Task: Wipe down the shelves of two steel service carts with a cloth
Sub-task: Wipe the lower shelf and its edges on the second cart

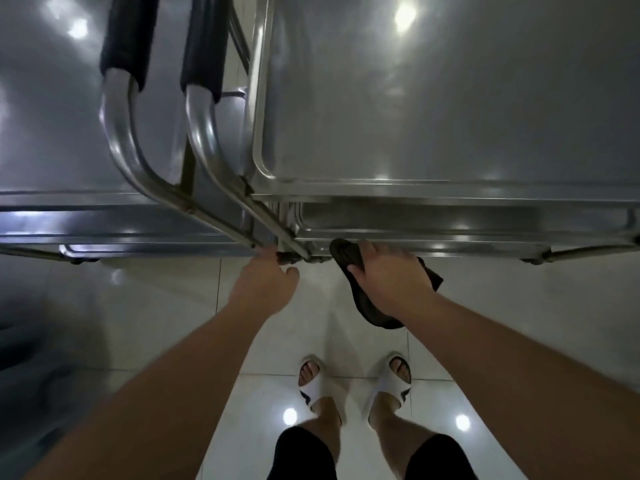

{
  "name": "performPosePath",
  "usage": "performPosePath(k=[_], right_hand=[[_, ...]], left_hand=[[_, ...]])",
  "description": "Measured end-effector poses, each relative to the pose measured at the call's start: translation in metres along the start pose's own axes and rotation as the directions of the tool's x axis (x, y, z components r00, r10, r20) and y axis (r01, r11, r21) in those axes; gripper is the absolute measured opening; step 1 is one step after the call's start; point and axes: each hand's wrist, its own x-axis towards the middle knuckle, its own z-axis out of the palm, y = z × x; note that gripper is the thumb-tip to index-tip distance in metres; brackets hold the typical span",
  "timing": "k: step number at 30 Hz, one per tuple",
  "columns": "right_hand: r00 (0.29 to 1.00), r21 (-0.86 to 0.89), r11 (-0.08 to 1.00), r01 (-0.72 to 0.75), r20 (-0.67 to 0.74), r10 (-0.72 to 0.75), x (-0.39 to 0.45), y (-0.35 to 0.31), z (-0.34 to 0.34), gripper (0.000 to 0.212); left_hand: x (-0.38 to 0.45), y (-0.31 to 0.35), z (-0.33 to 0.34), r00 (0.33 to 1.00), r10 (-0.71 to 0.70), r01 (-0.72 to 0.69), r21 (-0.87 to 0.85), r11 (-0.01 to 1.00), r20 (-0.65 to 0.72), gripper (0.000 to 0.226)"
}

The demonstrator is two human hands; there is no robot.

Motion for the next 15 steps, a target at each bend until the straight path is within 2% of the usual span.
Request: performPosePath(k=[2,5,9,12,15], right_hand=[[1.000,0.032,0.999,-0.019,-0.003,0.019,0.025,0.000,0.022,0.054],[0.998,0.084,0.996,0.012,-0.062,-0.007,0.064,-0.002,0.051,0.056],[0.975,0.072,0.990,0.125,-0.192,-0.109,0.116,-0.010,0.082,0.053],[0.950,0.082,0.979,0.185,-0.271,-0.156,0.162,-0.024,0.098,0.055],[0.916,0.100,0.963,0.251,-0.346,-0.203,0.203,-0.044,0.116,0.058]], left_hand=[[0.031,-0.008,0.018,0.996,0.023,-0.030,-0.077,0.997,-0.090,0.040],[0.072,-0.016,0.037,0.982,0.018,-0.060,-0.223,0.973,-0.187,0.053],[0.106,-0.028,0.055,0.911,0.035,-0.206,-0.380,0.902,-0.412,0.058],[0.133,-0.029,0.068,0.867,-0.010,-0.334,-0.597,0.729,-0.497,0.046],[0.157,-0.027,0.079,0.790,-0.032,-0.480,-0.652,0.587,-0.612,0.038]])
